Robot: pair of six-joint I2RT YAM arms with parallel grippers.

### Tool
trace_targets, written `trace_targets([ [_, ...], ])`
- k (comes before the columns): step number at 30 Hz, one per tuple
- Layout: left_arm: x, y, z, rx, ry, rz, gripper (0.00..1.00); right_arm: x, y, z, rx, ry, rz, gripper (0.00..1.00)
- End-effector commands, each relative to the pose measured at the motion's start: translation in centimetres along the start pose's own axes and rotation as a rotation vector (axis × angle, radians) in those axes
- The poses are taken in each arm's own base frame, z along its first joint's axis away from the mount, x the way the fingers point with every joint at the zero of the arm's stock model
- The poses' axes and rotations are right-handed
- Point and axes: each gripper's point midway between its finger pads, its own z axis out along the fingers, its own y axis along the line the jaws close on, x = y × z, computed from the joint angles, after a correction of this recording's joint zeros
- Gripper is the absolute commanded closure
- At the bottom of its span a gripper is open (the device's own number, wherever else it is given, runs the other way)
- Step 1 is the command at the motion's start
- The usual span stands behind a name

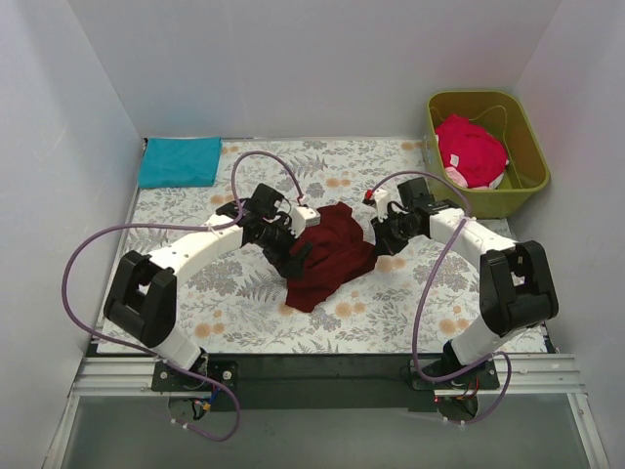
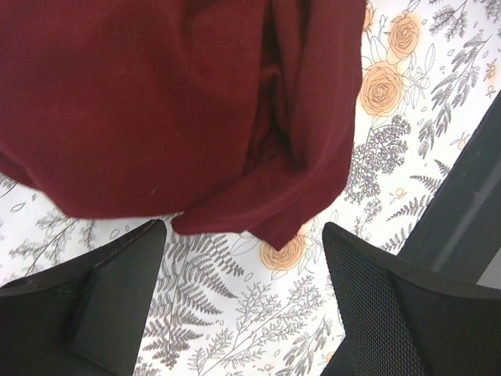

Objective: Fold and stack the t-shirts
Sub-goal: Flatten the tshirt out

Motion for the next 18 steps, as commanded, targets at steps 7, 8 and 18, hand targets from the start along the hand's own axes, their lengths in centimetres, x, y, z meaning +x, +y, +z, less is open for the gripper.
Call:
trace_targets([
  [7, -0.9, -0.6, 0.9, 0.022, 0.014, 0.044, 0.74, -3.9, 0.8, -3.5, 0.024, -0.101, -0.093, 0.99],
  [8, -1.0, -0.5, 0.4, 0.008, 0.016, 0.049, 0.84, -4.7, 0.5, -4.4, 0.047, -0.122, -0.108, 0.99],
  [18, -9.7, 4.1, -11.3, -0.174, -0.255, -0.05, 1.0, -13.6, -0.5, -13.1, 0.212, -0.356, -0.286, 0.99],
])
